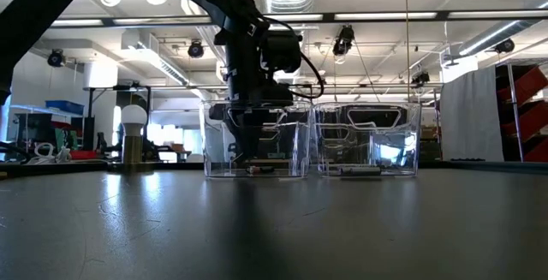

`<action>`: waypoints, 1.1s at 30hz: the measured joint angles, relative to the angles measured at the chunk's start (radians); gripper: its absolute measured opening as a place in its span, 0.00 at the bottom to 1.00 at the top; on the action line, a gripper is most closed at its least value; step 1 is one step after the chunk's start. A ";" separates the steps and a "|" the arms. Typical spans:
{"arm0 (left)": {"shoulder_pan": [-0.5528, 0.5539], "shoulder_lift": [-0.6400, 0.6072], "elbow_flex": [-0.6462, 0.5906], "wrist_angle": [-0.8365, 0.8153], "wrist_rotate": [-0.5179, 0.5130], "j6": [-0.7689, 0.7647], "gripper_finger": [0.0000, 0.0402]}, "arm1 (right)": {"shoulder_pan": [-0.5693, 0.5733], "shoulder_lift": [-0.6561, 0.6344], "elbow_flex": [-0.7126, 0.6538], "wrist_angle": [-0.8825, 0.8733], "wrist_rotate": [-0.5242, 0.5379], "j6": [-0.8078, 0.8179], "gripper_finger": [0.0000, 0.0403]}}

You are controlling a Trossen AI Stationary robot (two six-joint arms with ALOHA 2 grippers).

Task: Sort batteries
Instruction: Put the black battery into the left transparent bin

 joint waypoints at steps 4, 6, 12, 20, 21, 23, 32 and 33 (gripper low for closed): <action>0.000 0.000 0.000 0.003 -0.044 -0.008 0.07 | 0.002 0.039 -0.001 0.000 -0.012 -0.001 0.27; 0.000 0.000 0.000 0.021 -0.069 -0.006 0.07 | 0.001 0.055 -0.001 0.000 -0.011 -0.010 0.25; 0.004 0.035 0.000 0.058 -0.096 -0.012 0.07 | 0.001 0.077 -0.002 -0.001 -0.011 -0.019 0.22; -0.003 0.066 0.002 0.063 -0.094 -0.010 0.07 | 0.001 0.072 -0.002 -0.008 -0.011 -0.019 0.17; -0.003 0.064 0.002 0.064 -0.093 -0.006 0.07 | 0.001 0.071 -0.002 -0.008 -0.011 -0.018 0.17; -0.002 0.062 0.002 0.066 -0.088 0.004 0.08 | -0.003 0.069 -0.002 -0.007 -0.011 -0.017 0.17; -0.003 0.064 -0.002 0.064 -0.087 0.003 0.25 | -0.027 0.067 0.001 -0.008 -0.064 -0.043 0.30; -0.003 0.064 -0.002 0.064 -0.085 0.004 0.27 | -0.027 0.067 0.001 -0.008 -0.064 -0.051 0.32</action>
